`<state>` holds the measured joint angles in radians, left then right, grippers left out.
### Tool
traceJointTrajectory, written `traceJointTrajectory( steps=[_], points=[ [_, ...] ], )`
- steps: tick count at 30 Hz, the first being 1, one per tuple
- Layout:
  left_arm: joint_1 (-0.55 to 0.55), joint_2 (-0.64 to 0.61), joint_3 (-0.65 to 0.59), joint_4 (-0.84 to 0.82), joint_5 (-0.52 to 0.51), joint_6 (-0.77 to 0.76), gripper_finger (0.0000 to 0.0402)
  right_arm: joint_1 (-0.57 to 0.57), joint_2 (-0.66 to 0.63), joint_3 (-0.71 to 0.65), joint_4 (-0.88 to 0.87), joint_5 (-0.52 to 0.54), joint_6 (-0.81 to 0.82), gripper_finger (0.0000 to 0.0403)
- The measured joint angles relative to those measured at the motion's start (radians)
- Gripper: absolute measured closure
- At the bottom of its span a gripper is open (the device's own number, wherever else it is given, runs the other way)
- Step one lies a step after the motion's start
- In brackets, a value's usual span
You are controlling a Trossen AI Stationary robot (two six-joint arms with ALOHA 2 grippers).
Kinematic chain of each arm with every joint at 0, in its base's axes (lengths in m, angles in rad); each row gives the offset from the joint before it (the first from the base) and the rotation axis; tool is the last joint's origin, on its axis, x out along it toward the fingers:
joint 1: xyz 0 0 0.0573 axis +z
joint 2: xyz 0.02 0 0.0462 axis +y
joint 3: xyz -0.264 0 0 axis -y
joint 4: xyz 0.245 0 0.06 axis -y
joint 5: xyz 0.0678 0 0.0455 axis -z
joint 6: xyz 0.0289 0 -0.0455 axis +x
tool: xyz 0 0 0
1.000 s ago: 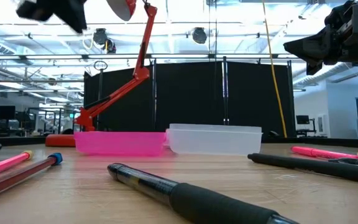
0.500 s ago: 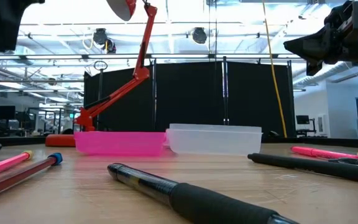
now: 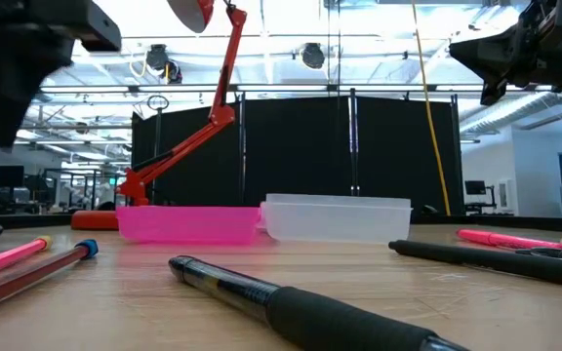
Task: Pick & place school supplies into a supply box
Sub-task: Put the scissors into the supply box
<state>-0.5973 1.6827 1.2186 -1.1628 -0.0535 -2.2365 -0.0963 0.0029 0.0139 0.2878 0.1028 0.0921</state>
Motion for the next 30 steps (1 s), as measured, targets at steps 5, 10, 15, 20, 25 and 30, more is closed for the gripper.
traceJointTrajectory(
  steps=[5, 10, 15, 20, 25, 30],
  points=[
    [0.015, 0.033, 0.0, -0.001, 0.028, -0.03, 0.0183, 0.0, 0.0, 0.0, 0.0, 0.0, 0.0, 0.0403],
    [0.015, 0.067, 0.0, 0.004, 0.036, -0.042, 0.0199, 0.0, 0.0, 0.0, 0.0, 0.0, 0.0, 0.0403],
    [0.013, 0.102, 0.0, -0.002, 0.063, -0.047, 0.022, 0.0, 0.0, 0.0, 0.0, 0.0, 0.001, 0.0403],
    [0.009, 0.143, 0.0, -0.002, 0.061, -0.053, 0.0233, 0.0, 0.0, 0.0, 0.0, -0.002, 0.001, 0.0403],
    [0.008, 0.209, 0.0, 0.005, 0.067, -0.039, 0.0241, 0.0, 0.0, 0.0, 0.0, -0.002, 0.001, 0.0403],
    [0.008, 0.269, 0.003, 0.01, 0.089, 0.001, 0.0251, 0.0, 0.0, 0.0, 0.0, -0.002, 0.001, 0.0403]
  ],
)
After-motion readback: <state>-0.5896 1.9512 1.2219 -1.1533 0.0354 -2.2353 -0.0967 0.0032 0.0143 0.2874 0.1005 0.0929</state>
